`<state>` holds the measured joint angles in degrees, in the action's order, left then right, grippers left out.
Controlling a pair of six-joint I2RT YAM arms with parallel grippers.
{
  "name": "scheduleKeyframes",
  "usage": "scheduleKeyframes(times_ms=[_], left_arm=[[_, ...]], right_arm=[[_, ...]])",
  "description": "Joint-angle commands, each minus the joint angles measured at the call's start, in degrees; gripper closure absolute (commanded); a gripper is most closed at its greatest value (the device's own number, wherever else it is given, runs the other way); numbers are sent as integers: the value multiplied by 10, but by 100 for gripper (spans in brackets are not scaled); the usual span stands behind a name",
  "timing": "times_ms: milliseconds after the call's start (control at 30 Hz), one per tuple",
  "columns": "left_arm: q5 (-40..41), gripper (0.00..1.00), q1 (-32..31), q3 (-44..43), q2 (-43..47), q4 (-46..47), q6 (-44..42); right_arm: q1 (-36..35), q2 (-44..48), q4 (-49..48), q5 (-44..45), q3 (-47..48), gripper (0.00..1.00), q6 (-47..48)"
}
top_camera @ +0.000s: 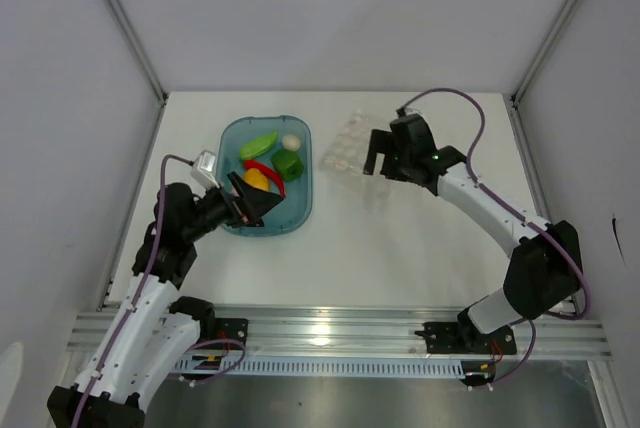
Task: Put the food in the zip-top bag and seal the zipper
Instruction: Pick up the zipper food storage bag at the center of the board.
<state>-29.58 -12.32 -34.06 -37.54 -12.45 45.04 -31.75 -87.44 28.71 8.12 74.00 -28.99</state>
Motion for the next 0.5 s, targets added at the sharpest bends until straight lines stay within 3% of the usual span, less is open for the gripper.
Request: scheduleKeyframes(times_ms=[0,167,300,467], left_arm=[[-27,0,-3,-19,0,55,13],[-57,1,-3,26,4,183,85],[-77,1,-3,7,-19,170,63],[-108,1,-3,-2,-48,153,72]], right_arm=[[62,45,-16,-38,-79,1,3],[182,41,-58,-111,-106,1,8],[269,-25,-144,-229,-117,1,-15],[299,-132,-260,-324,-112,0,-5]])
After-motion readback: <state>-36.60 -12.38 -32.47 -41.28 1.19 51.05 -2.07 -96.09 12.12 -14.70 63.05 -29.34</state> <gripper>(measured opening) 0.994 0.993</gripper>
